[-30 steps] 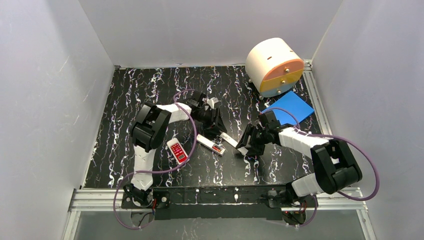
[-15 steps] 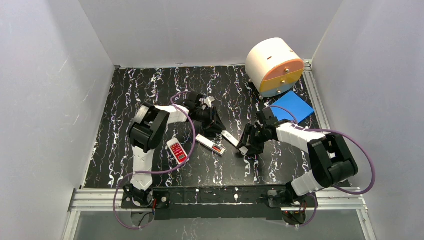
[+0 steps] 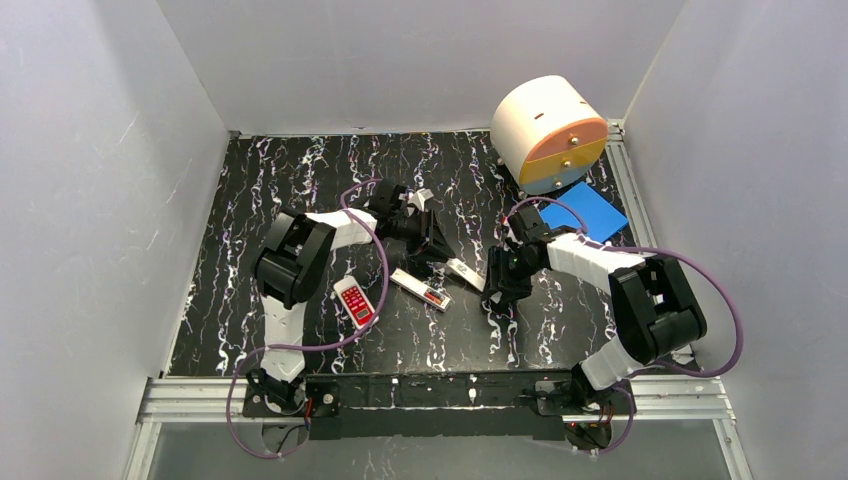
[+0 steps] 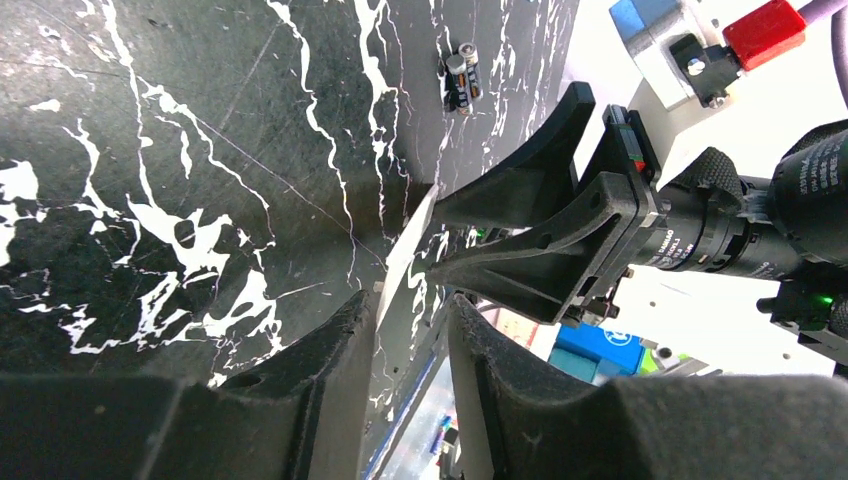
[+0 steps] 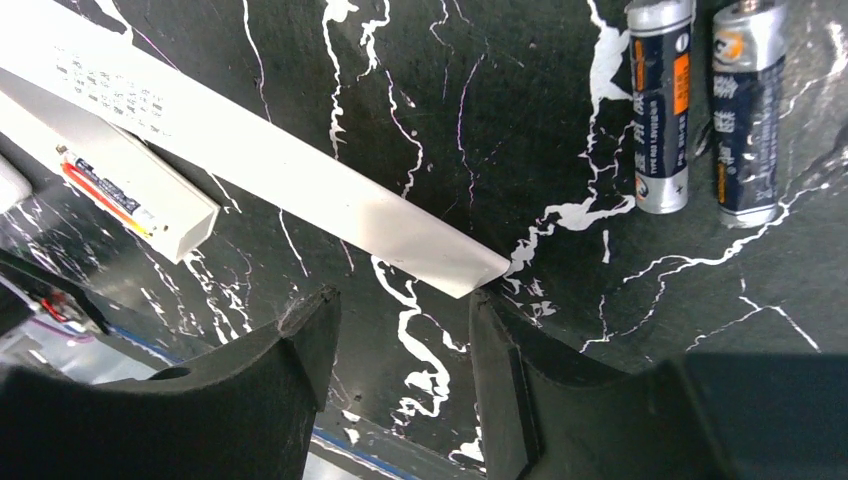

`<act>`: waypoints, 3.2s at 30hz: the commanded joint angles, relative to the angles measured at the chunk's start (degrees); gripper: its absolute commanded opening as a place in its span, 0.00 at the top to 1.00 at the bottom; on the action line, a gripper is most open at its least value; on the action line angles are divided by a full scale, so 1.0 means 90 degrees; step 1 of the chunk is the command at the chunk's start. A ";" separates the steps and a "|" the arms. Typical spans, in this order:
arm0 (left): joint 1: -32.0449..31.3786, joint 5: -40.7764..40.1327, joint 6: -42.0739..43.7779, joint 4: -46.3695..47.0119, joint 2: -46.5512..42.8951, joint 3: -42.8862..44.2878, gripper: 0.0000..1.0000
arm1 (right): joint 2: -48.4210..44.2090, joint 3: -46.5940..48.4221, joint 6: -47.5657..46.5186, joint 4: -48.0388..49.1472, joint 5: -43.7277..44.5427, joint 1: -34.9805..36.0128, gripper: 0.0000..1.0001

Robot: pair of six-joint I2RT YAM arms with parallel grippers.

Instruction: Load the batteries into the remote control

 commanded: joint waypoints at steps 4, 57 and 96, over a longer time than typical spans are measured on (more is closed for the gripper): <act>-0.0158 0.0786 -0.0071 -0.0152 -0.0121 0.0125 0.71 | 0.0374 -0.0057 -0.0901 0.0277 0.0890 -0.0007 0.42; 0.1216 0.2490 -0.0967 -0.0072 -0.1316 0.2058 1.00 | -0.1980 -0.1291 0.5757 0.9094 -0.2571 -0.1367 0.86; 0.1949 -0.2358 0.2430 -0.4391 -0.1977 -0.0088 0.07 | -0.0803 0.0559 -0.0975 0.0874 -0.1616 0.0949 0.99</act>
